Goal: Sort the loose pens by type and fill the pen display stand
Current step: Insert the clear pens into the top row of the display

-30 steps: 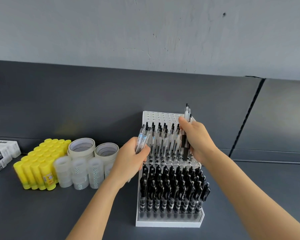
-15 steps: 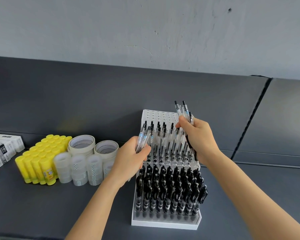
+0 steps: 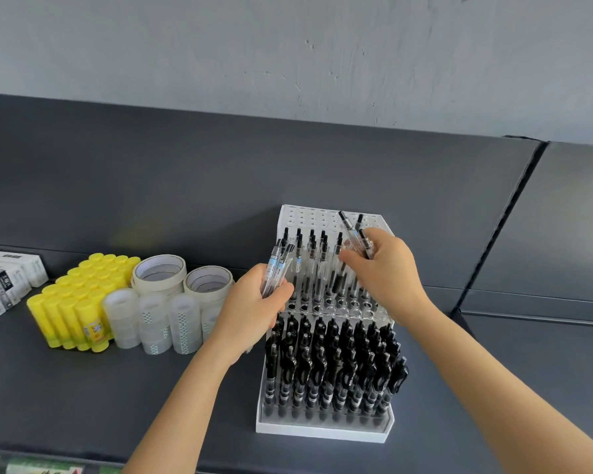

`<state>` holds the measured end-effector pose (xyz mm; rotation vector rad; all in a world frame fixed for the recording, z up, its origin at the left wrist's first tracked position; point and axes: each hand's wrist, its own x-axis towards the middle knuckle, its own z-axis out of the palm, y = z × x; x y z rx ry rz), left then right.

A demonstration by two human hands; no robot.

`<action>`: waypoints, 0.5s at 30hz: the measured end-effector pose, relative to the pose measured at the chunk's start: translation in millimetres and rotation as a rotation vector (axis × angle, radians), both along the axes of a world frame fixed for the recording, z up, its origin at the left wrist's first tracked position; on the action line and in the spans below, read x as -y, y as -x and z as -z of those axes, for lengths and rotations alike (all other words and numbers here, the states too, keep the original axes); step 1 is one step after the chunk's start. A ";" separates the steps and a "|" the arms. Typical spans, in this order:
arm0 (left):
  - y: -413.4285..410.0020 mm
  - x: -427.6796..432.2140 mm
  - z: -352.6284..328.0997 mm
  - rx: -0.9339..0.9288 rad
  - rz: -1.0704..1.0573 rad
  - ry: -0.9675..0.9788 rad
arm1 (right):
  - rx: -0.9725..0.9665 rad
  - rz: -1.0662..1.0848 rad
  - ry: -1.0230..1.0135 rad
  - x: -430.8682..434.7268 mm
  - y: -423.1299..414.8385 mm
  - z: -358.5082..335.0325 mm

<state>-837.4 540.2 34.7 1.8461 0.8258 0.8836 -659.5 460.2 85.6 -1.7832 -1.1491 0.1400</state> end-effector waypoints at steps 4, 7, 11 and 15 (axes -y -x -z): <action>1.8 0.9 2.1 0.002 -0.006 -0.007 | 0.052 0.024 -0.001 2.1 4.8 1.4; 1.6 1.6 3.0 0.005 -0.005 -0.004 | 0.048 0.022 -0.010 3.5 4.9 -2.0; 1.6 2.1 3.2 0.006 -0.012 -0.007 | 0.107 -0.011 0.090 2.7 5.1 -0.3; 4.9 1.2 2.1 0.004 -0.009 -0.007 | 0.107 -0.019 0.185 1.7 7.6 11.2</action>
